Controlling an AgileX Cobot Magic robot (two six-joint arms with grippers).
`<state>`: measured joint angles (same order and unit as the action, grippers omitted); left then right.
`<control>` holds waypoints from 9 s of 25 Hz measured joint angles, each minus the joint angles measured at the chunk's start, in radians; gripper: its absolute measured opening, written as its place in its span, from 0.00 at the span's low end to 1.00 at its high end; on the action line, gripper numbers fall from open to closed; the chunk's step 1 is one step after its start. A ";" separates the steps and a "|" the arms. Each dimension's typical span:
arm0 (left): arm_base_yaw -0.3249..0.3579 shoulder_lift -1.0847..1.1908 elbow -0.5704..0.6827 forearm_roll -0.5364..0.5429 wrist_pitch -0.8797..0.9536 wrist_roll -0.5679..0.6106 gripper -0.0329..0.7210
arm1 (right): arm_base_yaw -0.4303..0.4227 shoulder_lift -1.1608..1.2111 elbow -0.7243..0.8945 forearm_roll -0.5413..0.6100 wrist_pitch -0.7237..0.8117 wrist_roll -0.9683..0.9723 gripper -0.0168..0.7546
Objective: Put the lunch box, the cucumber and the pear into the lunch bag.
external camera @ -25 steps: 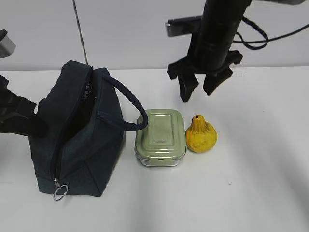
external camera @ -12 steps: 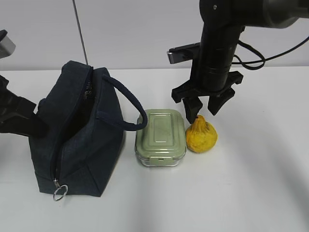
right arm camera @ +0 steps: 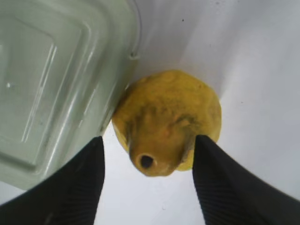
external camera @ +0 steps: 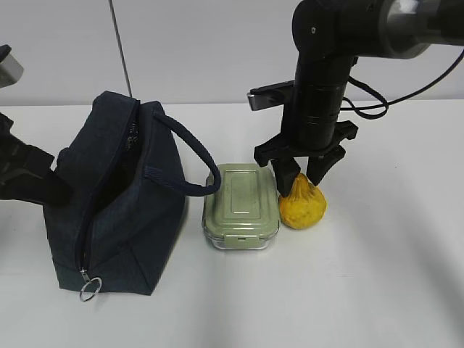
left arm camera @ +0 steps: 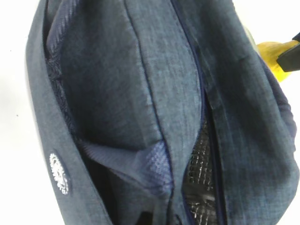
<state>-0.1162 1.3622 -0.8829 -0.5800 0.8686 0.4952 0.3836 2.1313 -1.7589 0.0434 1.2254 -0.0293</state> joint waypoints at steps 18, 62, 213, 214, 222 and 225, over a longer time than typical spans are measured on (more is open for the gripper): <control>0.000 0.000 0.000 0.000 0.000 0.000 0.05 | 0.000 -0.129 0.004 -0.072 -0.002 -0.002 0.32; 0.000 0.000 0.000 0.001 0.000 0.001 0.05 | 0.254 -0.066 -0.189 0.324 -0.136 -0.280 0.32; 0.000 0.000 0.000 0.003 0.003 0.001 0.05 | -0.360 0.031 0.444 1.229 -0.160 -0.918 0.50; 0.000 0.000 0.000 0.003 0.004 0.001 0.05 | -0.374 0.022 0.444 1.229 -0.151 -0.918 0.50; 0.000 0.000 0.000 0.004 0.004 0.001 0.05 | -0.439 -0.091 0.447 1.230 -0.106 -0.900 0.50; 0.000 0.000 0.000 0.004 0.004 0.001 0.05 | -0.439 -0.146 0.447 1.247 -0.089 -0.890 0.50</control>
<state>-0.1162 1.3622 -0.8829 -0.5758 0.8731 0.4961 -0.0559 1.9852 -1.3122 1.2909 1.1365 -0.9188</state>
